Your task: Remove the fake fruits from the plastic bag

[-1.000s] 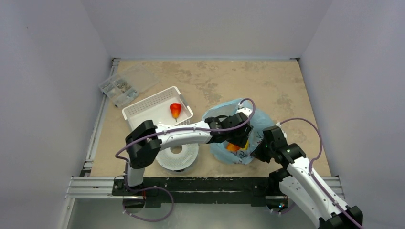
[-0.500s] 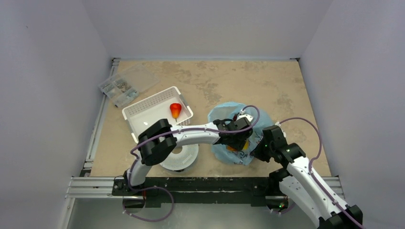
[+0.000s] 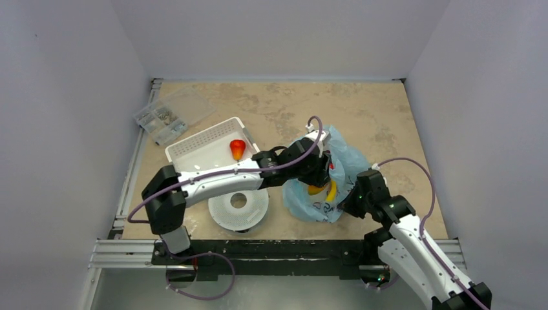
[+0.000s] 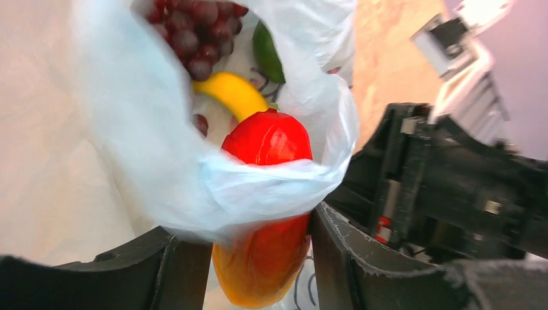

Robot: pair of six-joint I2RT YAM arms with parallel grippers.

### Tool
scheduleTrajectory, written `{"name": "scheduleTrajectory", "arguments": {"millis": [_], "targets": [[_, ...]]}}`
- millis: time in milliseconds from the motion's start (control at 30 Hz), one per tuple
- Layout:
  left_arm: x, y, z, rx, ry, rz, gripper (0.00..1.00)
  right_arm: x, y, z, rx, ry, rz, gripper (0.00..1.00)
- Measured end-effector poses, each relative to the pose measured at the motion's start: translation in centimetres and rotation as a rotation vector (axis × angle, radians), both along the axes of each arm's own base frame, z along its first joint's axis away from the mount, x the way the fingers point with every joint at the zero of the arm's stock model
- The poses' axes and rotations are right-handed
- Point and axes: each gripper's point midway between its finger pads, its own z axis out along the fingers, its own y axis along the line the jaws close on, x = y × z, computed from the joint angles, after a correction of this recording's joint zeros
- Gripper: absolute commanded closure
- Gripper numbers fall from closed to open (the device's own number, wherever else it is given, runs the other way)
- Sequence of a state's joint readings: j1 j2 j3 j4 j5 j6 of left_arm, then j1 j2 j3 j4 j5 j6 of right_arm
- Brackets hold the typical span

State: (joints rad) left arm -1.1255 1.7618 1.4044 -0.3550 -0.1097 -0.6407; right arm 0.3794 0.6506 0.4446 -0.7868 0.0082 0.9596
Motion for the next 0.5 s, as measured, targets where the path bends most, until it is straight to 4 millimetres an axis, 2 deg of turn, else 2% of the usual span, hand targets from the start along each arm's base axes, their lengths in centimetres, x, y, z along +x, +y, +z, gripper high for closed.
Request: {"name": "scheduleTrajectory", "arguments": {"millis": [33,133,367,500], "targets": [[0.2,0.0,1.3,-0.055,-0.005,0.007,0.67,0.1,0.0,0.1,0.003,-0.006,0.000,1.00],[0.4,0.2,3.1,-0.165,-0.007,0.012,0.68,0.2,0.2,0.2,0.010,-0.014,0.004,1.00],[-0.6,1.3,3.0,-0.315,0.065,-0.004,0.72,0.2,0.6,0.4,0.027,-0.014,0.017,1.00],[-0.8,2.3,5.0,-0.435,0.106,-0.014,0.74,0.2,0.6,0.4,0.027,-0.015,0.017,1.00]]}}
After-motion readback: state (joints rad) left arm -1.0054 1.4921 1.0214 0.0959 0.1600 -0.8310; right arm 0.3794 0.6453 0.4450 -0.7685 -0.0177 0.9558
